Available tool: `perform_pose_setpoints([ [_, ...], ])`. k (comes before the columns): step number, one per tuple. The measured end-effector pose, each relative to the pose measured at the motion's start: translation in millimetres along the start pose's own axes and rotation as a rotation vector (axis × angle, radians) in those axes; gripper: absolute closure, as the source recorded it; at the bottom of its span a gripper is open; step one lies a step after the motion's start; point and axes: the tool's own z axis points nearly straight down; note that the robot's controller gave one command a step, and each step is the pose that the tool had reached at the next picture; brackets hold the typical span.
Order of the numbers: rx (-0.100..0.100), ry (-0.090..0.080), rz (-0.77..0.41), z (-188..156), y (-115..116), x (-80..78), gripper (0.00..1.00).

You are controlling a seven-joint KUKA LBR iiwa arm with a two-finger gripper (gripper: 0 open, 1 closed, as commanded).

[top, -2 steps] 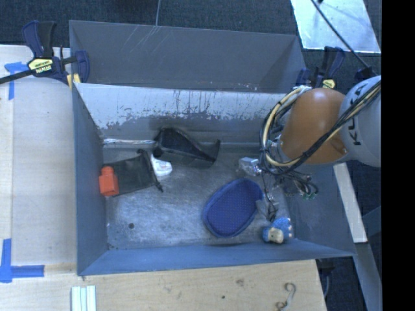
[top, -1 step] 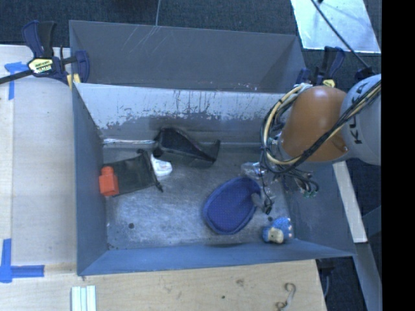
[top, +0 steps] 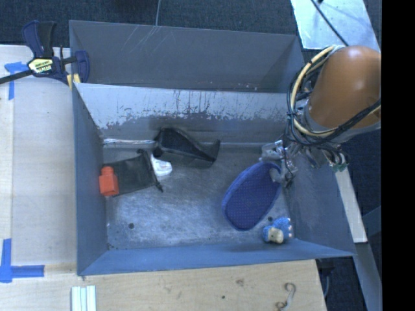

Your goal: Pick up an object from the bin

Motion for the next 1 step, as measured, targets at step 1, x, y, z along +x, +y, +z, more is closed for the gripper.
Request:
perform_pose_setpoints([
  [1, 0.003, 0.000, -0.073, -120.3, -55.8, 10.4, 1.00],
])
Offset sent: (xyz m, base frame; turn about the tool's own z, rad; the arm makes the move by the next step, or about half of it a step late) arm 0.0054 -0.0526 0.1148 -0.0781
